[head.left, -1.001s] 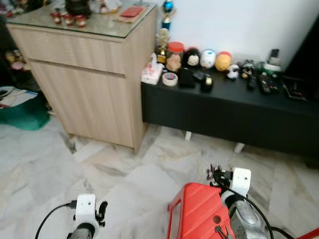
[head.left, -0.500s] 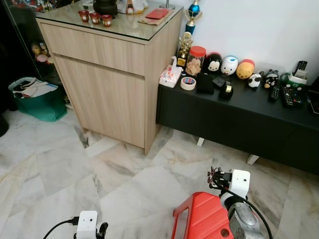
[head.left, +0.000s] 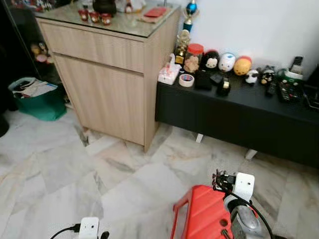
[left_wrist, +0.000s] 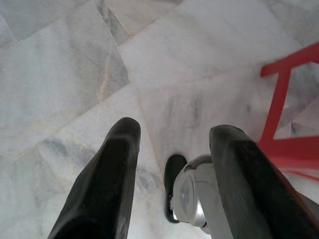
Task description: Hang keys on a hook
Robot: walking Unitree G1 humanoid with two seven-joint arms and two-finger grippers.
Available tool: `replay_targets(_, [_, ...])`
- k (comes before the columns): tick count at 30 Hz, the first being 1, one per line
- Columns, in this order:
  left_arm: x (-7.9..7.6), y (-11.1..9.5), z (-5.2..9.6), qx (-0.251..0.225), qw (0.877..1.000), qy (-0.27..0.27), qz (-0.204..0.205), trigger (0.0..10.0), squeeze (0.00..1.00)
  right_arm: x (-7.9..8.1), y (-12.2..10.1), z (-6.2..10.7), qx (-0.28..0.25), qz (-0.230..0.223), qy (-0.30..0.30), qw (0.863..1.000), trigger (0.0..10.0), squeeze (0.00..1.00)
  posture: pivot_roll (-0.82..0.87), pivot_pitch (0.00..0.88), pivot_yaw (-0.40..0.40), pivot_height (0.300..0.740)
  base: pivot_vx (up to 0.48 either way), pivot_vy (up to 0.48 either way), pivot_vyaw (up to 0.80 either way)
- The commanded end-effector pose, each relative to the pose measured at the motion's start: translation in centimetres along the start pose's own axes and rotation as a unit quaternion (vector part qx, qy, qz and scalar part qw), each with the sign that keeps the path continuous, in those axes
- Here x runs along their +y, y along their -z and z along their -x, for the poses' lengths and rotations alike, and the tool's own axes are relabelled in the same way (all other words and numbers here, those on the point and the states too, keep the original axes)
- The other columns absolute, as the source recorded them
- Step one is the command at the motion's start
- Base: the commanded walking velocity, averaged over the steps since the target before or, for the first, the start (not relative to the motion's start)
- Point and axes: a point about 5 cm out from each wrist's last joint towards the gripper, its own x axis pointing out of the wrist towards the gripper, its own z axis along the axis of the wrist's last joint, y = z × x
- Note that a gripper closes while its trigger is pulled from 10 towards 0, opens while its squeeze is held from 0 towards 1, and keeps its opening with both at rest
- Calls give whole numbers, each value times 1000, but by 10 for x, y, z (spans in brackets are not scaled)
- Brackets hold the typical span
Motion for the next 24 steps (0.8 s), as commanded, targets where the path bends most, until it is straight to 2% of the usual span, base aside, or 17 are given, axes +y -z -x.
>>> replay_targets(1, [-4, 7, 1, 19, 1000, 7, -9, 10000, 0, -5, -2, 0, -5, -1, 15, 1000, 10000, 0, 89, 0, -78, 740, -274, 0, 0])
replay_targets(15, [-4, 5, 0, 19, 1000, -1, 1, 10000, 0, -2, -24, -9, -39, -2, 22, 999, 10000, 0, 87, 0, -81, 740, -274, 0, 0])
replay_targets(24, [-6, 5, 0, 19, 1000, 0, 5, 10000, 0, -1, -29, -12, -46, -4, 26, 999, 10000, 0, 86, 0, -84, 740, -273, 0, 0])
